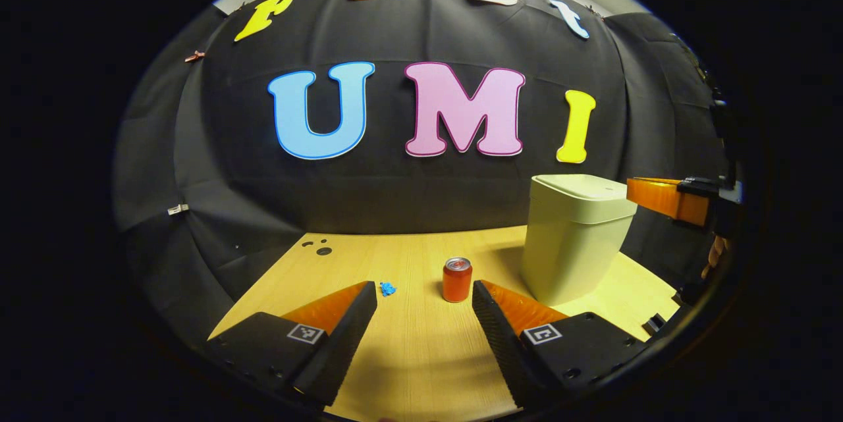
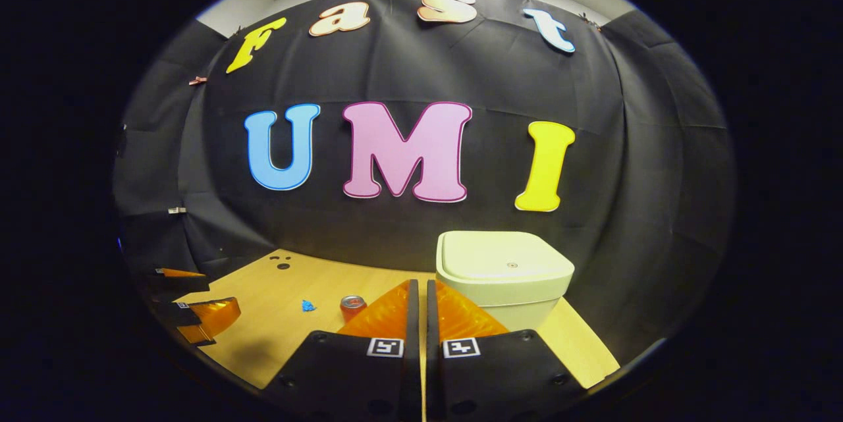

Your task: Press the lid of the desktop garbage bin to open it, pick up the crumpled paper on the desktop and throw it into the bin, then pick up the pop can on the desktop and drop it into the bin, and finally close the garbage bin lid.

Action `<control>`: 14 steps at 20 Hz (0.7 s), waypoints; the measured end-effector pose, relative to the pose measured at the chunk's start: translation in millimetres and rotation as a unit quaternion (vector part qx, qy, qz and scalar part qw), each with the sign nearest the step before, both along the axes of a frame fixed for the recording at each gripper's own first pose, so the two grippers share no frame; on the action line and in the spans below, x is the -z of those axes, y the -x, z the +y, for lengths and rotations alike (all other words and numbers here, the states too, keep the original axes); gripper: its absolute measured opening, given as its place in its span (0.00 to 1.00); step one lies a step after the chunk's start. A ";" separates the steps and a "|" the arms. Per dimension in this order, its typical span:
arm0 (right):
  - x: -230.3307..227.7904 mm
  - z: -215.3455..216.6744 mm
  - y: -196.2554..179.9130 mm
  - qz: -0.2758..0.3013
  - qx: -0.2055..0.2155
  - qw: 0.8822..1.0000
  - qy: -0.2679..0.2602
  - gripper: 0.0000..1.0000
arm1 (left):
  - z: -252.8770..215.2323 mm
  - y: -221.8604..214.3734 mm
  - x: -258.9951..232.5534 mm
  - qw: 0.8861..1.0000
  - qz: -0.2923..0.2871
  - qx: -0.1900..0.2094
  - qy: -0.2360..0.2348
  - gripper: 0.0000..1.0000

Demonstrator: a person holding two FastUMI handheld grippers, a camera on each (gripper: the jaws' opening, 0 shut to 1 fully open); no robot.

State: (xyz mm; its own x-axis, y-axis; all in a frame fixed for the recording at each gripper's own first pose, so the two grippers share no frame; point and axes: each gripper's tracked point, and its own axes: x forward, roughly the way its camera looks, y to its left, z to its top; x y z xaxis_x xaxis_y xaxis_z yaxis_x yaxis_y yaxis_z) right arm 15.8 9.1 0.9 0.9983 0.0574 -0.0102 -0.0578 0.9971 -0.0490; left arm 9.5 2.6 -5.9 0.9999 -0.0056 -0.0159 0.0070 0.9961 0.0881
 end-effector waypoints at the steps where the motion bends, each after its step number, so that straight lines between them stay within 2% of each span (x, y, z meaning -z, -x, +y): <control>1: 0.4 -5.9 -4.8 -0.002 0.001 1.000 0.005 0.06 | 0.5 -0.2 0.3 1.000 0.001 -0.001 0.001 0.94; 5: -0.1 -21.3 -17.1 0.014 -0.002 1.000 0.006 0.05 | 3.5 -2.9 2.7 1.000 0.004 -0.004 0.002 0.94; 14: -11.9 -77.7 -66.1 0.022 0.044 0.999 -0.007 0.05 | 7.8 -8.2 7.7 1.000 0.012 -0.014 -0.001 0.94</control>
